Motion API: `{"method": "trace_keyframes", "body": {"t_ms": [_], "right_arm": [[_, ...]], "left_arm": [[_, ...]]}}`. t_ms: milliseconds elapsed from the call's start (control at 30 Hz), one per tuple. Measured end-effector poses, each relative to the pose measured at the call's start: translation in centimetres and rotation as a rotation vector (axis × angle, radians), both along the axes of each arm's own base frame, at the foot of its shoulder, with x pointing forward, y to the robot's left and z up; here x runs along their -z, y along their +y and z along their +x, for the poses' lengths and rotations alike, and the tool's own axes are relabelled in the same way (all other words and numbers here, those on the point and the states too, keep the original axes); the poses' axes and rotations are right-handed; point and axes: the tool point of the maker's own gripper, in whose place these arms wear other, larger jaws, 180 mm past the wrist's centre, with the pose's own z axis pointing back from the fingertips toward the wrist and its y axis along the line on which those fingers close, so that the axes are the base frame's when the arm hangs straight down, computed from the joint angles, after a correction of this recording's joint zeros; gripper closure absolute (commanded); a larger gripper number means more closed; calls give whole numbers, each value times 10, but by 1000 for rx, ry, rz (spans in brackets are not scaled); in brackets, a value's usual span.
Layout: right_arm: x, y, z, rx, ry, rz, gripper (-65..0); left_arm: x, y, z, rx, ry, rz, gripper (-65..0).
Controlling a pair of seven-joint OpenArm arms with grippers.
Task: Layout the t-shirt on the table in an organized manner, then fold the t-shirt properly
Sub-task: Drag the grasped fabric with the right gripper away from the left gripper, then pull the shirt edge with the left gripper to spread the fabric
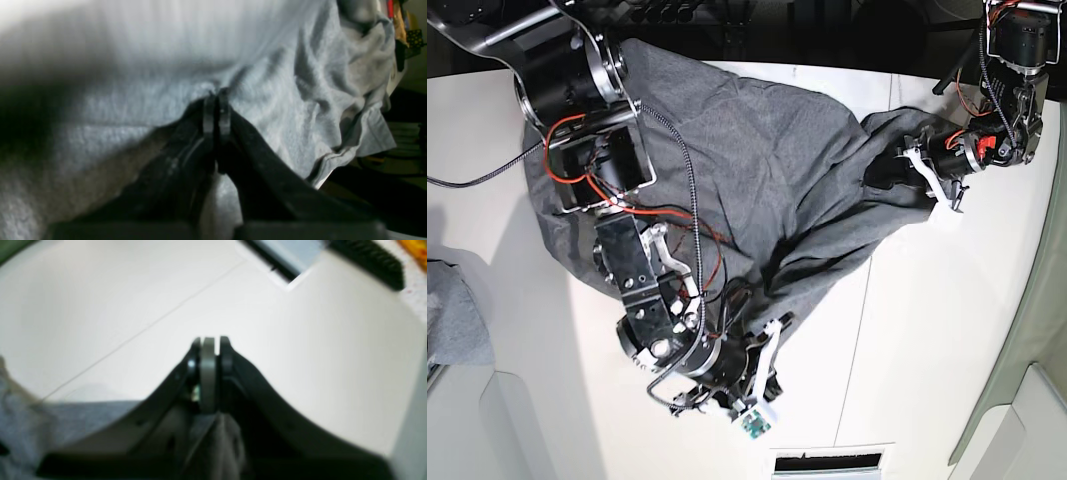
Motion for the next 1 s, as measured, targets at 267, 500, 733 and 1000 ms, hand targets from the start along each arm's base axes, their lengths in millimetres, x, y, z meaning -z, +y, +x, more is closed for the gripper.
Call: {"method": "trace_keyframes", "body": {"t_ms": [267, 500, 733, 1000], "right_arm": [[28, -8, -14, 45, 149, 28, -451], [108, -7, -80, 52, 347, 38, -450], [156, -16, -130, 63, 466, 26, -406], [161, -29, -146, 78, 476, 22, 0]], "left_arm": [[0, -1, -2, -3, 3, -7, 0], [-6, 0, -13, 14, 73, -46, 0], [-31, 22, -20, 119, 102, 41, -92], [-83, 13, 7, 221, -62, 61, -92]]}}
